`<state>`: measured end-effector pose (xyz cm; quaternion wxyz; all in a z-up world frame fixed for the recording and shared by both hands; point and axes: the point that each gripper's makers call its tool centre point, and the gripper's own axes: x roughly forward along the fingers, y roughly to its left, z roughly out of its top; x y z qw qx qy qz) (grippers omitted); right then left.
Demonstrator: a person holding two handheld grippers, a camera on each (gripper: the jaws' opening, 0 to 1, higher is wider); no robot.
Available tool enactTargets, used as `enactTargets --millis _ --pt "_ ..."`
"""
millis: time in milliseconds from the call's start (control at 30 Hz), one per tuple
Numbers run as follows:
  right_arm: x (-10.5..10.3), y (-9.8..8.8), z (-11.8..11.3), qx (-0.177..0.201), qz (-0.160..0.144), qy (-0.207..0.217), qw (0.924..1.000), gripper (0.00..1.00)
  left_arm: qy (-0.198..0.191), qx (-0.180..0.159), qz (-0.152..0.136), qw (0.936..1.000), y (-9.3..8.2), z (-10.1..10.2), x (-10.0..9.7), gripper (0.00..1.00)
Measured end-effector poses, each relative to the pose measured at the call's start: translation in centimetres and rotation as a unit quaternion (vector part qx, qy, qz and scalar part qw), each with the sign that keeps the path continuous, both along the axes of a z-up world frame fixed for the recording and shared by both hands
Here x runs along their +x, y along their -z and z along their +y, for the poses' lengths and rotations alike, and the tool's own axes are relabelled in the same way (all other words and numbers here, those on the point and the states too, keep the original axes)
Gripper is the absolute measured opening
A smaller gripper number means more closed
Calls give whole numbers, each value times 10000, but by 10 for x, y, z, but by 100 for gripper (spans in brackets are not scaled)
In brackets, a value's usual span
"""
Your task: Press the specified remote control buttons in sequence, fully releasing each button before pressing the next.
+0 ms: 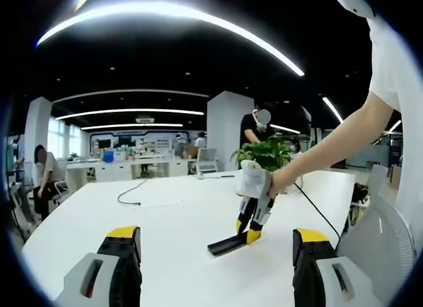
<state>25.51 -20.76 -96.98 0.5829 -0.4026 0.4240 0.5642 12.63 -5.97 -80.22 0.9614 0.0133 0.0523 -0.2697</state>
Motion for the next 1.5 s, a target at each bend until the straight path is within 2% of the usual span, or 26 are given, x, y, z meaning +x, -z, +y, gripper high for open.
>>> enactTargets --millis 500,833,933,1000,1100,1133,1200,1267,1333,1400,1433,1467,1500 --pt "23 0 1 26 0 92 10000 21 -19 -103 -50 9999 -4 0 1 99" --pt "29 1 0 57 -13 -17 10000 21 -65 -177 -91 9998 -6 1 2 99" --pt "28 2 -1 167 -37 21 9999 22 -66 -131 -93 9998 -5 1 2 99" --pt "28 1 1 237 1 150 9996 22 -72 -141 -110 9998 -5 1 3 99" --pt "28 -1 7 610 232 757 9950 24 -124 -210 -151 9996 -7 4 3 99" --pt "28 -3 11 929 357 1031 9897 25 -141 -214 -149 9996 -7 5 3 99" --pt "28 -5 13 1316 498 1372 9805 30 -176 -223 -148 9995 -7 6 4 99" --pt "29 -9 13 1720 599 1883 9651 36 -205 -216 -150 9994 -7 7 4 99" --pt "36 -16 15 2257 610 2412 9419 43 -213 -212 -147 9994 -6 8 4 99" --pt "39 -25 16 2691 614 2746 9211 48 -205 -207 -133 9995 -6 8 4 99" --pt "41 -32 15 2990 558 3009 9038 51 -191 -200 -127 9995 -5 7 4 99" --pt "43 -36 14 3172 497 3151 8931 56 -179 -193 -120 9996 -5 7 4 99" --pt "43 -41 11 3368 438 3355 8787 60 -163 -177 -105 9997 -4 6 4 99"
